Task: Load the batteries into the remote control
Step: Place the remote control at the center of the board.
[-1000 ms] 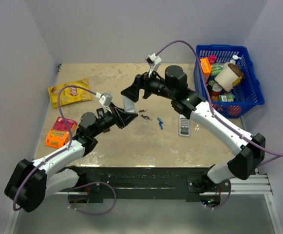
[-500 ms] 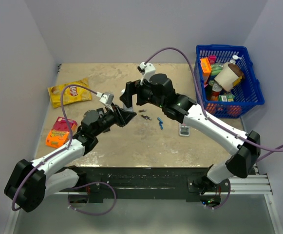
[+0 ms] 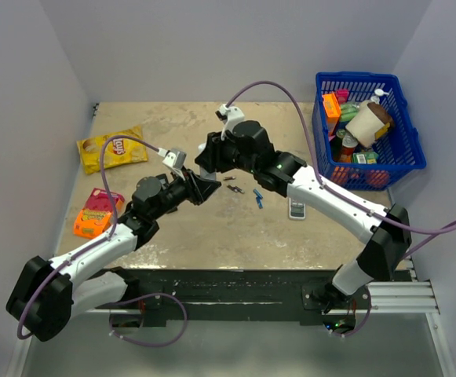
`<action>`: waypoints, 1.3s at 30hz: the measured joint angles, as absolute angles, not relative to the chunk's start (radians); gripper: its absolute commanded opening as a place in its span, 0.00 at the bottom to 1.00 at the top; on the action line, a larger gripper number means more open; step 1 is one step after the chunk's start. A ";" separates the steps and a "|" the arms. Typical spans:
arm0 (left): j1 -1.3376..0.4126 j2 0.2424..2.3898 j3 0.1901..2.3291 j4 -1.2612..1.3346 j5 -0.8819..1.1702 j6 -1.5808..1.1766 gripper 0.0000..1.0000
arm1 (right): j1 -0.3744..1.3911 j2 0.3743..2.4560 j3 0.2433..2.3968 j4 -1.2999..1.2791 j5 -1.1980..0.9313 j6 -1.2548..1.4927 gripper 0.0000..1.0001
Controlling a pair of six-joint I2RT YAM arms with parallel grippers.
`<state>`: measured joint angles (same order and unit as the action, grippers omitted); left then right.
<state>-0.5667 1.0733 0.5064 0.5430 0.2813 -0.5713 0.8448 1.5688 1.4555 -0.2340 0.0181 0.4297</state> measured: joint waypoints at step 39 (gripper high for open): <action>-0.570 0.775 0.751 0.087 -0.591 -0.129 1.00 | 0.842 1.686 1.250 -0.611 0.094 0.127 0.00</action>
